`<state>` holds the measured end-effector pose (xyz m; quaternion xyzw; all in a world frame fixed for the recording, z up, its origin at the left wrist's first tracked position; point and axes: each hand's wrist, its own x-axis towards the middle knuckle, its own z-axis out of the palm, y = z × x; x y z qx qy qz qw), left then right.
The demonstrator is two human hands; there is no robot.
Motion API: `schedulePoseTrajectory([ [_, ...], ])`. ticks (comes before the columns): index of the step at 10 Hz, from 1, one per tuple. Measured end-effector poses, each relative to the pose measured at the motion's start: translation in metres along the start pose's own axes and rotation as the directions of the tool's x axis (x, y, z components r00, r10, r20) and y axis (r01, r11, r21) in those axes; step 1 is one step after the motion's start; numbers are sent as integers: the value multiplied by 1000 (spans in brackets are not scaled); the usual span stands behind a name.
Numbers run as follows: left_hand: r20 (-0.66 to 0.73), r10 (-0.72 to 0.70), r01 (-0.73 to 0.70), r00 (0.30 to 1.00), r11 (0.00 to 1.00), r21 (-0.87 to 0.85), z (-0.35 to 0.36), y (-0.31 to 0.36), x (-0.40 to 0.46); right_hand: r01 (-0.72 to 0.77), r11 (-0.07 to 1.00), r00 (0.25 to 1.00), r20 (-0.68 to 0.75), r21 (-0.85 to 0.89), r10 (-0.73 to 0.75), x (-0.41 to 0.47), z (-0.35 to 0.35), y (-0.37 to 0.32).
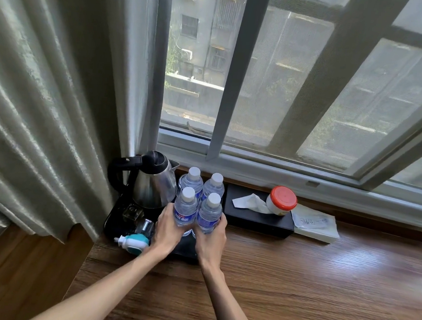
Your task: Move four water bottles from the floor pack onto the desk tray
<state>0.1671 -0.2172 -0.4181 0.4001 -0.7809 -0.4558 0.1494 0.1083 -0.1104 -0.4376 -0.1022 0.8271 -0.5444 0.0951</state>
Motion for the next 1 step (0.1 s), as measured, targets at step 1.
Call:
schedulePoseTrajectory([
  [1,8,14,-14,1000,999,-36,1,-5,-3,-7,1000,1000,20,-10,7,-1,4,8],
])
